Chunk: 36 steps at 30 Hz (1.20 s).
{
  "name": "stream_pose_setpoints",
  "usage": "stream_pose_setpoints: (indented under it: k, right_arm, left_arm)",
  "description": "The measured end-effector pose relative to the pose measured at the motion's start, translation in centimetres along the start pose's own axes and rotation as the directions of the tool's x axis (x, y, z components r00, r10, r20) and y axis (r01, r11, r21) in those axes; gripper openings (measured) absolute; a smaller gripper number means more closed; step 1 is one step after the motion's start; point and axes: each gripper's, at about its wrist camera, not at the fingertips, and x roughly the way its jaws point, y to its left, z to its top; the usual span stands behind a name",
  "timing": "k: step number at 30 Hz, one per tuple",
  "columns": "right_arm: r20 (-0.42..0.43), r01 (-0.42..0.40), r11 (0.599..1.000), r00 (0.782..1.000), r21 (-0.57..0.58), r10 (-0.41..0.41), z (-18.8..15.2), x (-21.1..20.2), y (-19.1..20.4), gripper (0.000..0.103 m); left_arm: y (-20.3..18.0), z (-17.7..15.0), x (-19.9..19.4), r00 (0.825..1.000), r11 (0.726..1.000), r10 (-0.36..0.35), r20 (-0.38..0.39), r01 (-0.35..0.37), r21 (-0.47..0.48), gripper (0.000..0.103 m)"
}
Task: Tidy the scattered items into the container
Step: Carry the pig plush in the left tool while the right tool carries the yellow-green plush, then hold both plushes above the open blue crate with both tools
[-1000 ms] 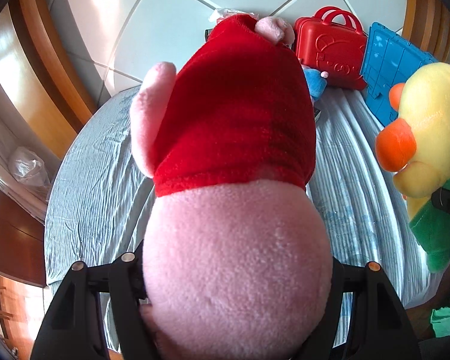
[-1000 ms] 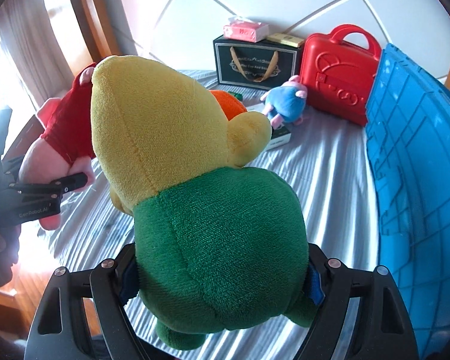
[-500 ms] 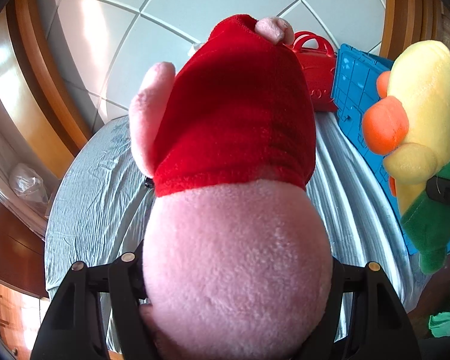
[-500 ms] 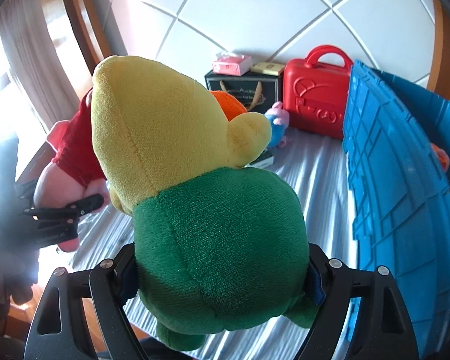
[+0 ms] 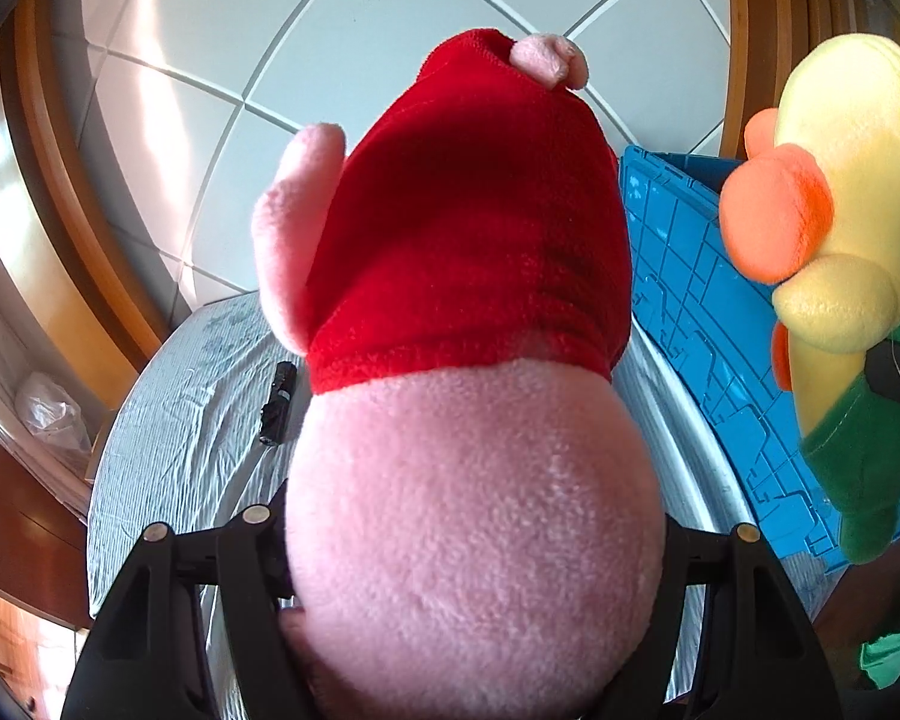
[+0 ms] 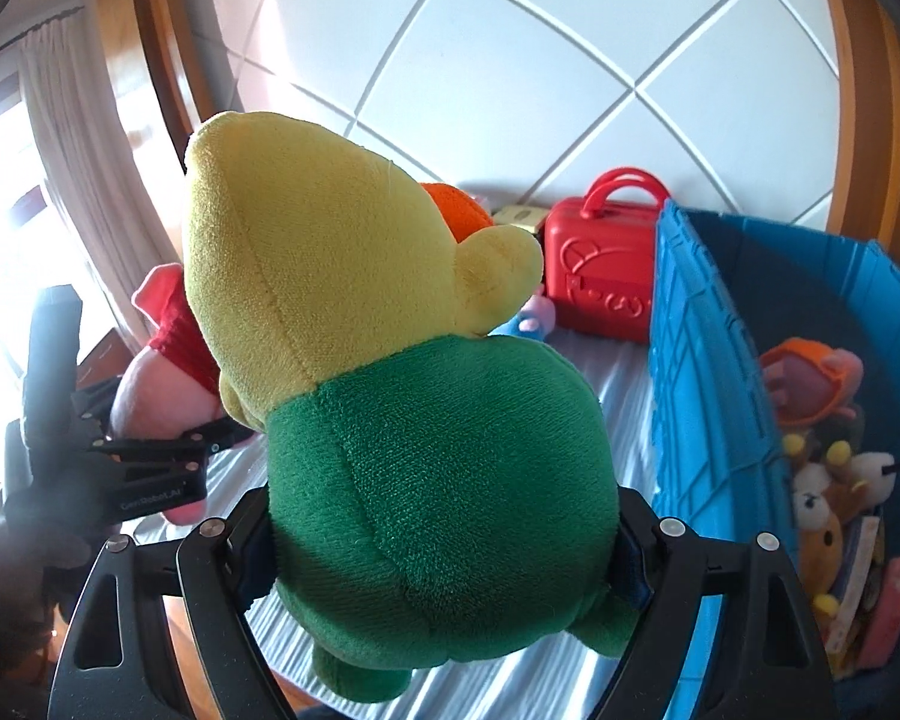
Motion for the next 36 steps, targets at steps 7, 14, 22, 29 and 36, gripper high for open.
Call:
stream_pose_setpoints:
  k: [7, 14, 22, 29, 36]
  right_arm:
    - [0.048, 0.010, 1.000, 0.999, 0.015, -0.010, 1.4, -2.6, -2.7, 0.085]
    - [0.088, 0.039, 0.999, 0.995, 0.035, -0.042, 2.2, -5.5, -5.6, 0.086]
    - [0.128, 0.095, 0.992, 0.986, 0.077, -0.104, 2.4, -8.6, -9.4, 0.086]
    - [0.139, 0.165, 0.979, 0.974, 0.118, -0.180, 2.4, -10.9, -13.2, 0.087]
    - [0.139, 0.221, 0.959, 0.959, 0.175, -0.246, 2.1, -12.7, -16.5, 0.087]
  left_arm:
    - [-3.2, 2.1, -1.2, 0.999, 1.000, -0.025, 0.042, 0.025, 0.008, 0.068]
    - [-6.3, 4.7, -1.8, 0.996, 0.997, -0.060, 0.070, 0.056, 0.054, 0.068]
    - [-11.1, 8.0, -1.9, 0.990, 0.987, -0.103, 0.095, 0.089, 0.136, 0.068]
    - [-16.5, 9.9, -2.2, 0.982, 0.970, -0.153, 0.108, 0.128, 0.207, 0.068]
    - [-20.6, 12.3, -2.0, 0.970, 0.948, -0.216, 0.110, 0.181, 0.263, 0.068]
